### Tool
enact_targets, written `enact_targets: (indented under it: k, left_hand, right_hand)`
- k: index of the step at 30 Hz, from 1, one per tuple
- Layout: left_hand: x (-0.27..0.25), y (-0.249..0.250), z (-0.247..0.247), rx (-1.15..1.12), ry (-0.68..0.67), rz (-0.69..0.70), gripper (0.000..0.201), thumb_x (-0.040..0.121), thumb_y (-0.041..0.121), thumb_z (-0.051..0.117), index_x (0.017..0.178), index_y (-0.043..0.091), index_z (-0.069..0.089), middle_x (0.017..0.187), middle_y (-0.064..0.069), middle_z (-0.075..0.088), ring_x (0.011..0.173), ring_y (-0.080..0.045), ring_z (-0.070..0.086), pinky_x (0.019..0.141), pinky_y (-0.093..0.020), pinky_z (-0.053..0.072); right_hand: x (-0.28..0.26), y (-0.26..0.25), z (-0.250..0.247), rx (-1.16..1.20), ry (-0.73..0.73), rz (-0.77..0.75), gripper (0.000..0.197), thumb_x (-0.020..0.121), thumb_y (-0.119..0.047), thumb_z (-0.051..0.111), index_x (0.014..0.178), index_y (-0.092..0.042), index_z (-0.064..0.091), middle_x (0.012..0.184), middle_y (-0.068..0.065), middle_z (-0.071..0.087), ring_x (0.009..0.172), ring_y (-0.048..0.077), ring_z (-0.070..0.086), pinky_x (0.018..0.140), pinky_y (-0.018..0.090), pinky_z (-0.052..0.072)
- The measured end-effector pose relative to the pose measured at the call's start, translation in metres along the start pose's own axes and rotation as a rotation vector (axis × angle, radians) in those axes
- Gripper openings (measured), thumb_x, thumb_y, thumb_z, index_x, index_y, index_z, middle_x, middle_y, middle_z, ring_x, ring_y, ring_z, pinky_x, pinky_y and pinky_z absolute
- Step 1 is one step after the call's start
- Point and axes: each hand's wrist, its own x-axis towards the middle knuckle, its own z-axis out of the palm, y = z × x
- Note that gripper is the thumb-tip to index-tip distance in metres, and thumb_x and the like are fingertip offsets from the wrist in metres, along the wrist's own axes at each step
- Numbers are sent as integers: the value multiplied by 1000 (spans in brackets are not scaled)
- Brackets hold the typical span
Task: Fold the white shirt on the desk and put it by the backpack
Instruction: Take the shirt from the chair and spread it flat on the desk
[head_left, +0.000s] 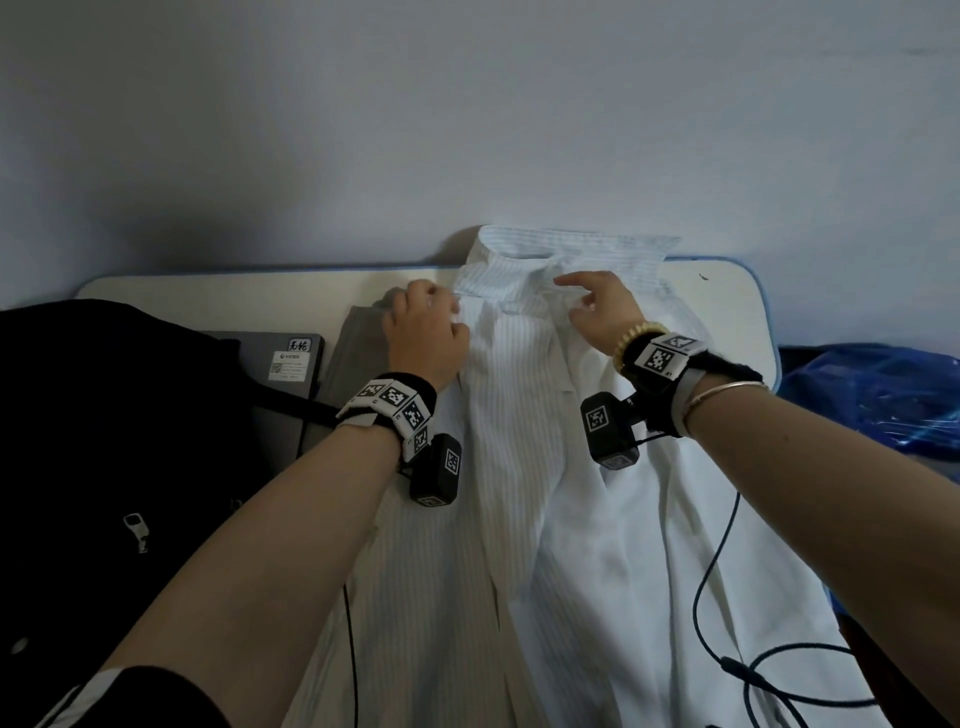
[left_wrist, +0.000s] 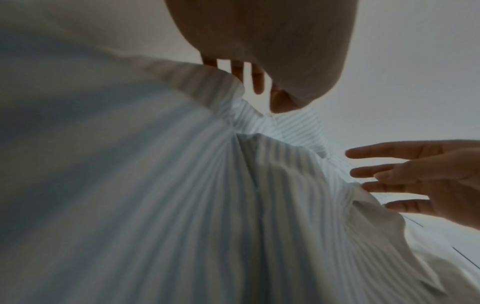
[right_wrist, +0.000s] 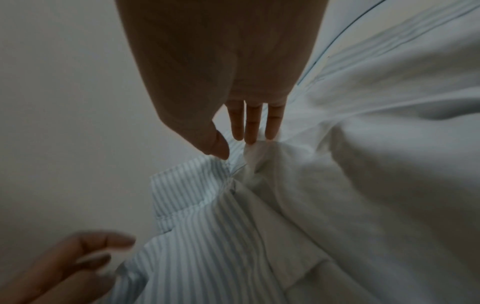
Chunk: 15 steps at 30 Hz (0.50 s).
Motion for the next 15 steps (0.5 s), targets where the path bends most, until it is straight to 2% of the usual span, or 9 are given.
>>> enact_targets:
  k: [3,5,7,9,11,13,15]
  left_hand:
    - [14,11,0,-6,16,228,41,75,17,48,113,21,62,131,-5,50,122,-28,43,98,-43,28]
    - [23,20,2,19,-27,411,43,76,17,46,115,23,64,126,0,57,121,-26,47,97,-42,27]
    - [31,24,8,74,-137,480,46,82,16,43,125,22,57,133,2,55,131,-23,40,104,-43,24]
    - [39,22,15,132,-295,397,50,89,17,39,140,18,41,151,-2,36,145,-22,19,115,-45,17]
    - [47,17,18,169,-456,265,56,93,20,33,148,13,22,160,-8,8,148,-23,-3,119,-48,8]
    - [52,13,17,164,-560,163,61,95,24,30,150,10,10,160,-10,-7,148,-24,-13,120,-49,3]
    - [52,11,15,162,-581,99,60,95,26,29,150,9,9,160,-9,-9,147,-25,-14,119,-51,1]
  right_hand:
    - [-1,3,1,-134,-83,-45,51,82,-10,56,129,-28,54,143,8,43,129,30,40,109,45,33]
    - [-4,2,2,-220,-139,-88,50,83,-14,59,131,-29,53,150,1,36,138,27,30,113,49,26]
    - [-8,0,4,-260,-214,-134,48,84,-18,61,130,-31,54,153,-5,32,144,24,20,116,50,18]
    - [-14,-2,9,-327,-320,-147,45,85,-26,62,129,-32,54,155,-6,27,147,22,10,119,52,6]
    - [-22,-3,15,-446,-420,-129,46,88,-34,58,133,-32,49,158,-4,18,148,22,0,118,51,-4]
    - [-28,-3,20,-536,-460,-104,52,89,-38,56,139,-31,42,159,-1,13,148,22,-4,118,50,-7]
    - [-33,-1,19,-530,-441,-98,55,89,-34,56,141,-30,39,159,1,14,148,23,-3,118,49,-6]
